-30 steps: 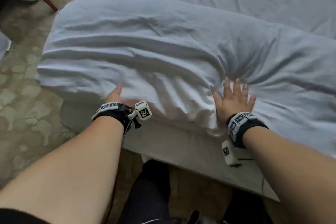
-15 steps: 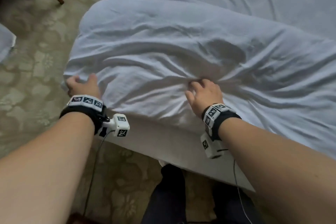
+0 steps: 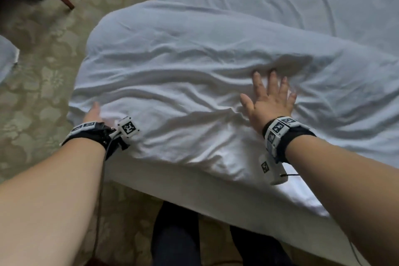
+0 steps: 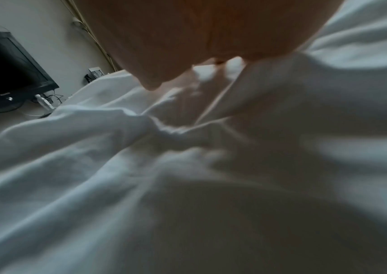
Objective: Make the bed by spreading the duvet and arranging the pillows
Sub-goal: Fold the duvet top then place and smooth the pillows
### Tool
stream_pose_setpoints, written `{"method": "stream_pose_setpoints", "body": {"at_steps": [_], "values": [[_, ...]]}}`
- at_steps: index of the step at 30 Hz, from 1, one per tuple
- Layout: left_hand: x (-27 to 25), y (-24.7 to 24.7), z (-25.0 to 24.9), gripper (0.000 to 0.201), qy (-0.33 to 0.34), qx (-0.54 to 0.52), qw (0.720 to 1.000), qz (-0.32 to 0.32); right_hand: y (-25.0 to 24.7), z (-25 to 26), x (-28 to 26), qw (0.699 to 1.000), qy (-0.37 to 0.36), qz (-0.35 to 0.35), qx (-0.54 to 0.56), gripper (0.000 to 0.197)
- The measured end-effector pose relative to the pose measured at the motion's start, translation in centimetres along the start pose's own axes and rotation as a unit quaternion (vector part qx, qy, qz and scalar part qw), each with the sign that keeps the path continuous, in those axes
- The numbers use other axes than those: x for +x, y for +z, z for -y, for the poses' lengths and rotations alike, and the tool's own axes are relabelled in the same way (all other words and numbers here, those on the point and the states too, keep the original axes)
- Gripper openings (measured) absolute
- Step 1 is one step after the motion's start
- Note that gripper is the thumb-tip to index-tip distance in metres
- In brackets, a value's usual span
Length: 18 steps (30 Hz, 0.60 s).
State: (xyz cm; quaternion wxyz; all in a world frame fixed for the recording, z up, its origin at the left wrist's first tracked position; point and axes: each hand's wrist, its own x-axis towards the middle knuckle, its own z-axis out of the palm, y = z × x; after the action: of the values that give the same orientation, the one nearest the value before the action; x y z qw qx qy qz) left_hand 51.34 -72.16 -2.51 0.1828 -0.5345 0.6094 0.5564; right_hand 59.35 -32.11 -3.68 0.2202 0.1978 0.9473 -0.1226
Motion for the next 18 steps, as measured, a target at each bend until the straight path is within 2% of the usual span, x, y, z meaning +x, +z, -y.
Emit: {"method": "stream_pose_setpoints", "body": {"at_steps": [5, 8, 11, 12, 13, 14, 16, 18], "values": [[3.4, -1.3, -4.4, 0.059, 0.071, 0.028, 0.996, -0.042, 1.6, 9.9, 2.3, 0.999, 0.015, 0.023, 0.025, 0.075], [6.2, -4.3, -5.0, 0.054, 0.033, 0.012, 0.999, -0.031, 3.6, 17.5, 2.9, 0.998, 0.019, 0.051, 0.023, 0.076], [8.7, -8.6, -6.4, 0.021, -0.006, -0.048, 0.999, -0.005, 5.5, 24.0, 3.7, 0.998, 0.006, 0.054, 0.019, 0.075], [9.6, -9.9, -6.9, 0.018, -0.013, -0.100, 0.995, 0.019, 5.9, 25.8, 3.9, 0.998, -0.001, 0.060, 0.016, 0.074], [10.5, -11.0, -7.4, 0.026, -0.022, -0.176, 0.981, 0.075, 6.2, 27.4, 4.0, 0.997, -0.006, 0.070, 0.011, 0.074], [10.9, -11.7, -8.1, 0.043, -0.043, -0.225, 0.963, 0.139, 6.5, 28.8, 4.0, 0.997, -0.014, 0.081, 0.005, 0.074], [11.8, -11.8, -10.1, 0.067, -0.072, -0.183, 0.949, 0.245, 7.0, 30.6, 4.1, 0.995, -0.031, 0.099, -0.004, 0.075], [13.3, -11.3, -11.7, 0.064, -0.049, -0.107, 0.963, 0.241, 7.2, 31.4, 4.1, 0.993, -0.044, 0.108, -0.008, 0.072]]}}
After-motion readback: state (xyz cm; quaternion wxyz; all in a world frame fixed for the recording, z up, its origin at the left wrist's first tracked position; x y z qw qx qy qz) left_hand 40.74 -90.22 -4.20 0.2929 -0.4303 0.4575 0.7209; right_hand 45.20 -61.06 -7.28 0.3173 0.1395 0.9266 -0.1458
